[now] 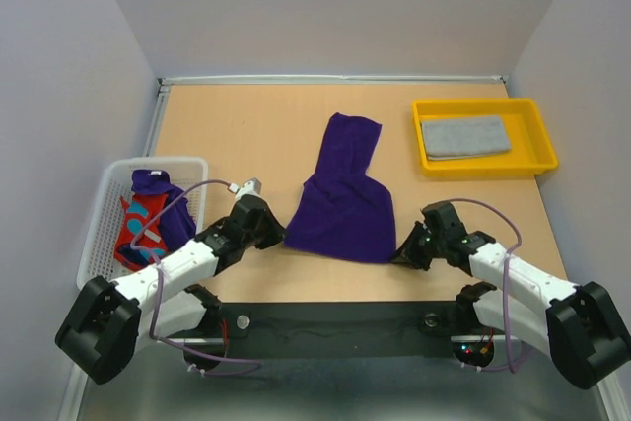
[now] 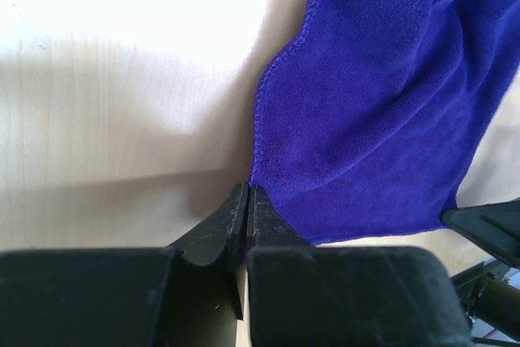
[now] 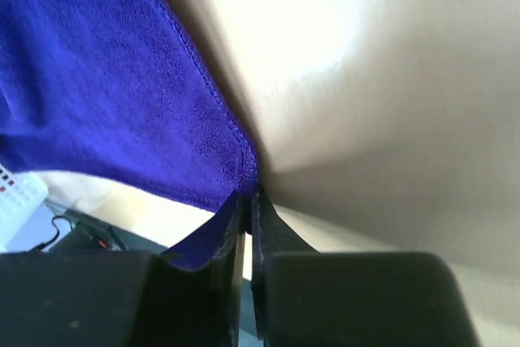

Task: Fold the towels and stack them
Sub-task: Flatten out the crumpled towel

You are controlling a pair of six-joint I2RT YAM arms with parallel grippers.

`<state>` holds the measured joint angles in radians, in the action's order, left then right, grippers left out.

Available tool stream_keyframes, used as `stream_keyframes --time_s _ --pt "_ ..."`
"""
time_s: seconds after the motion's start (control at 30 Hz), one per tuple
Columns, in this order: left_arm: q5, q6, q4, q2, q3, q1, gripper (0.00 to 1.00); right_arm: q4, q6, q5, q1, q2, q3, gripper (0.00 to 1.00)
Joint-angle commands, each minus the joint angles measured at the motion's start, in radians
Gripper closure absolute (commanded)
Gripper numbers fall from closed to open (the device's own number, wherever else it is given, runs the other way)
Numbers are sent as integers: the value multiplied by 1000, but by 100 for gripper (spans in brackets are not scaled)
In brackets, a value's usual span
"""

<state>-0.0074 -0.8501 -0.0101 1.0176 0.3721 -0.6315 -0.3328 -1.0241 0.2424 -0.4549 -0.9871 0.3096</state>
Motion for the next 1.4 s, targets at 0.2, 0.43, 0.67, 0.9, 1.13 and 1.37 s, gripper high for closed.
stream_keyframes --time_s 0.2,0.43,0.67,0.9,1.13,1.37 --pt "-60 -30 47 -80 51 6 100 -32 110 -209 -10 8 114 99" --pt "-135 20 96 -48 311 18 100 -38 329 -314 -10 -113 445 99" --pt "-160 144 142 108 762 75 100 -45 645 -428 1 -321 926 100" --pt "-178 279 167 275 1244 105 100 -41 830 -454 10 -511 1410 99" --pt "-118 410 85 276 1515 105 100 -41 993 -434 10 -582 1753 99" --pt "48 450 26 141 1471 105 100 -37 1062 -260 10 -455 1758 99"
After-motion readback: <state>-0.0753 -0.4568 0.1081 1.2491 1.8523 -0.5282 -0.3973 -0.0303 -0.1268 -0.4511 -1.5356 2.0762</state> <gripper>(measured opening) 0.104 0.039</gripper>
